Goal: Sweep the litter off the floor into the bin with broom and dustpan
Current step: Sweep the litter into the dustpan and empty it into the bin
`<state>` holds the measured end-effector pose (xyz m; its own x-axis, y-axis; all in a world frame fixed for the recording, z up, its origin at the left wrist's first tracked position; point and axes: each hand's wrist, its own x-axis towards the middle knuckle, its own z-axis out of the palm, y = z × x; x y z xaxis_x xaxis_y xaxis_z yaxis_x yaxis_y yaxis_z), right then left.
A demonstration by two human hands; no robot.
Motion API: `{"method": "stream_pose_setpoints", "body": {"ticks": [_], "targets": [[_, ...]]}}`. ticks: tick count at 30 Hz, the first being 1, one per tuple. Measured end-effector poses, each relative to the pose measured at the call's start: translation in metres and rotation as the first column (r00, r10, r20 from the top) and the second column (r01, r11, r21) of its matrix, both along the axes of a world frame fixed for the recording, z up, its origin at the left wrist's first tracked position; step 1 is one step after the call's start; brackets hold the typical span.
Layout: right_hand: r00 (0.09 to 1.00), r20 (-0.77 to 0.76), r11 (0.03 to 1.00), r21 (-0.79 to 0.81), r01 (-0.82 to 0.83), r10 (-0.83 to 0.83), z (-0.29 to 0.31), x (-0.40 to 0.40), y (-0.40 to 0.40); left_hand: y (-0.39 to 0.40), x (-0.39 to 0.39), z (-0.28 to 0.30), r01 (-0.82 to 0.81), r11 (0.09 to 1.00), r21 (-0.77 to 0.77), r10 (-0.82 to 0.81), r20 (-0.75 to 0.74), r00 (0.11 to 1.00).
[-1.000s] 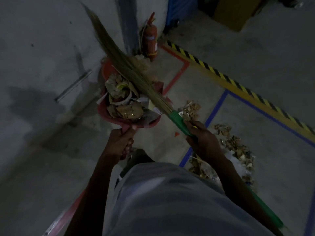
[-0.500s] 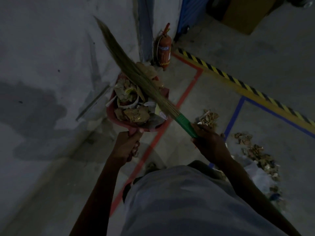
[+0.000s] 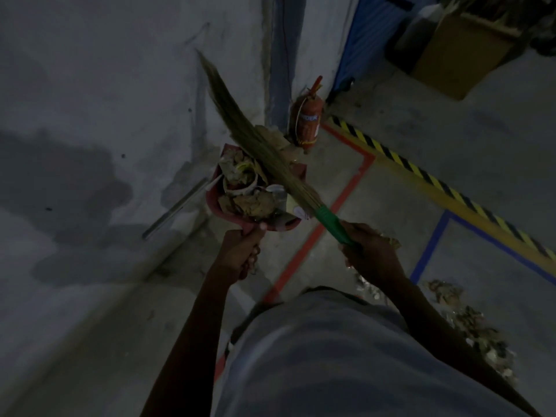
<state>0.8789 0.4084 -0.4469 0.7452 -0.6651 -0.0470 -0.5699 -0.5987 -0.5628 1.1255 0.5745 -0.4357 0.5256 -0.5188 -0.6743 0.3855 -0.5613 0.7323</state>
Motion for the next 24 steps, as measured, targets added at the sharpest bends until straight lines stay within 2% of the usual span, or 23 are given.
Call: {"method": "stream_pose_setpoints", "body": {"ticks": [4,8,24], "targets": [[0.998,-0.056,0.998,-0.06,-0.036,0.033,0.0,0.031,-0.03,-0.019,0.02,-0.011,-0.048,0.999,0.0,0.048,-0.027,0.999],[0.991,-0.131,1.0,-0.014,-0.02,0.018,-0.014,0.059,-0.046,-0.036,0.045,-0.028,-0.049,0.999,-0.001,0.049,-0.062,0.997],[0.911,-0.336,0.958,0.073,0.279,-0.24,-0.055,0.208,-0.054,-0.133,0.228,-0.13,0.244,0.95,0.195,-0.188,-0.268,0.945]]}}
